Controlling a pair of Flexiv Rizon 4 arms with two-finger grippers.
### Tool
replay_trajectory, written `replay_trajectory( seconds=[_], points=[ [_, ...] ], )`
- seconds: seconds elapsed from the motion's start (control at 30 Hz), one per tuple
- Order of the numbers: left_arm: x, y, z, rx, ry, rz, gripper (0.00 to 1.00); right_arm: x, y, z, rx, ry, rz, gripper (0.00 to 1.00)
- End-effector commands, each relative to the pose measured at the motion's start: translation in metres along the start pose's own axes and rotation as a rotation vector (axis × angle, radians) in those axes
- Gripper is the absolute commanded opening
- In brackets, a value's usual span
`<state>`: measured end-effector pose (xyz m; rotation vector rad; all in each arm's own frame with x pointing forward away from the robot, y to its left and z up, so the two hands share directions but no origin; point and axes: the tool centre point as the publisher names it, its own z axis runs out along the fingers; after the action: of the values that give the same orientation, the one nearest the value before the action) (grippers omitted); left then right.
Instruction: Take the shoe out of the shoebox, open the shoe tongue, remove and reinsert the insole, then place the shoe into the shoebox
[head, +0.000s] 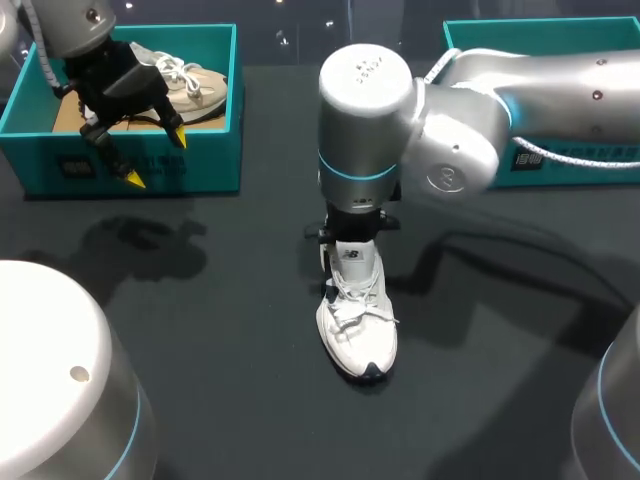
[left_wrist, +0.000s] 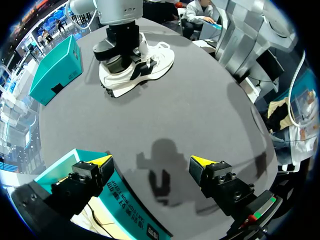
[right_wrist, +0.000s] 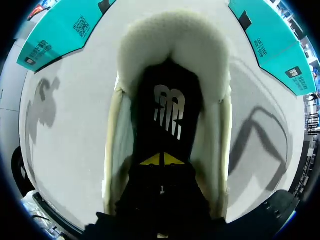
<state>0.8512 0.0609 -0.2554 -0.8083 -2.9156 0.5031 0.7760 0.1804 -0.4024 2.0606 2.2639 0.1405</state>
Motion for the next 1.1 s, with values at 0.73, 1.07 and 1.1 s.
replay_trajectory(
  seconds=[0.73, 1.07, 1.1],
  points=[
    [0.000, 0.000, 0.000, -0.001, 0.001, 0.001, 1.00, -0.002, 0.054, -0.051, -0.302, 0.013, -0.095, 0.00],
    [0.000, 0.000, 0.000, -0.001, 0.001, 0.001, 1.00, 0.012, 0.067, -0.034, -0.314, -0.025, -0.133, 0.00],
    [0.000, 0.000, 0.000, -0.001, 0.001, 0.001, 1.00, 0.012, 0.069, -0.031, -0.312, -0.036, -0.133, 0.00]
  ],
)
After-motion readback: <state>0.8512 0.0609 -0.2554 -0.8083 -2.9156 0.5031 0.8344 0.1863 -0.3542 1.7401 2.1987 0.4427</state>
